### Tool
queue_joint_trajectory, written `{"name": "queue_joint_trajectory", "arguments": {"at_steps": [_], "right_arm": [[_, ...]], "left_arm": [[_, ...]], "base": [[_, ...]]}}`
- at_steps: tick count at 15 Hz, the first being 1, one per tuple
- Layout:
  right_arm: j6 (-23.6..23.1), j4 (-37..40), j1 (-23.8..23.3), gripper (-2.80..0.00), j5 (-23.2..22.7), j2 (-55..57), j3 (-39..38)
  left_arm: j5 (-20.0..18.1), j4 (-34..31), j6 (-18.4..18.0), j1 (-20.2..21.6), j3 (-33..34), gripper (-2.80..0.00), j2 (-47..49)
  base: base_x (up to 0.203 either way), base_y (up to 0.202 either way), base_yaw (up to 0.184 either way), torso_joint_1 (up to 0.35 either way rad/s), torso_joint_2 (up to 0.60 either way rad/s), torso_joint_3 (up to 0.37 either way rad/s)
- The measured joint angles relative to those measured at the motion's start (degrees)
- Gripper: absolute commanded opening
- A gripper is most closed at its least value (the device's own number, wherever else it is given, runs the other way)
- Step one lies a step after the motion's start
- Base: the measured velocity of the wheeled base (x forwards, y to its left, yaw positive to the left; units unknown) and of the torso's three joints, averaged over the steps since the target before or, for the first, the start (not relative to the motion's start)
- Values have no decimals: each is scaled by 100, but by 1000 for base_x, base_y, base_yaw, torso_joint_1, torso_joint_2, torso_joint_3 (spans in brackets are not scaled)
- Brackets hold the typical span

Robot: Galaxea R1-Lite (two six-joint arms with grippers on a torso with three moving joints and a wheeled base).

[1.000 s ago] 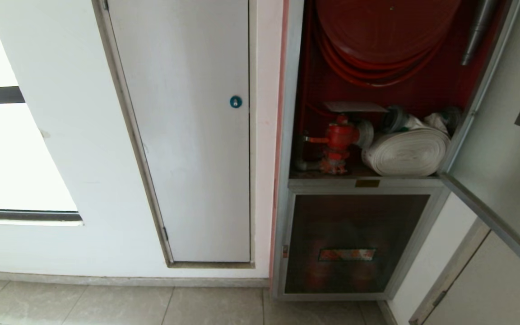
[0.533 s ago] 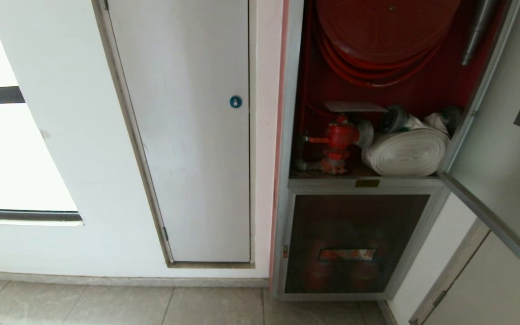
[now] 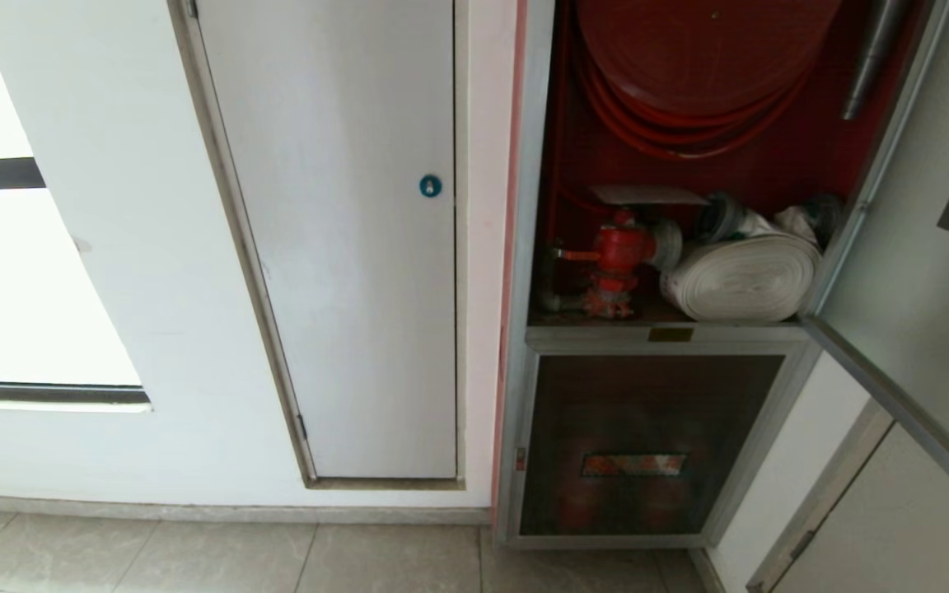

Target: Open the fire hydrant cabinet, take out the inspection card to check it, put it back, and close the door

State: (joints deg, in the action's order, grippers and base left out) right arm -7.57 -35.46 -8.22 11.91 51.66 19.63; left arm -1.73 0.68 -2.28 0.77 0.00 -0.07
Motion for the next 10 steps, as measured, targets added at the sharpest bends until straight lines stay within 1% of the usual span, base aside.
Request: {"name": "queue_joint_trajectory", "arguments": {"at_steps": [2,4,6,10], "right_arm": [[255,1231,212,-280,-170,-608,290],[348,2155,358,-280,-330,-1143,432],[372,2777,425,-280,-461,-1689,468],[376,3602,525,-280,-619,-2610,374]], "left_arm": [[-2,0,0,0,0,-280,0],[0,0,0,0,0,-280,0],[-2,0,2,0,0,-280,0],[-2,0,2,0,0,-280,0]], "base": [[0,0,0,0,0,0],[0,0,0,0,0,0],[0,0,0,0,0,0],[0,0,0,0,0,0]]}}
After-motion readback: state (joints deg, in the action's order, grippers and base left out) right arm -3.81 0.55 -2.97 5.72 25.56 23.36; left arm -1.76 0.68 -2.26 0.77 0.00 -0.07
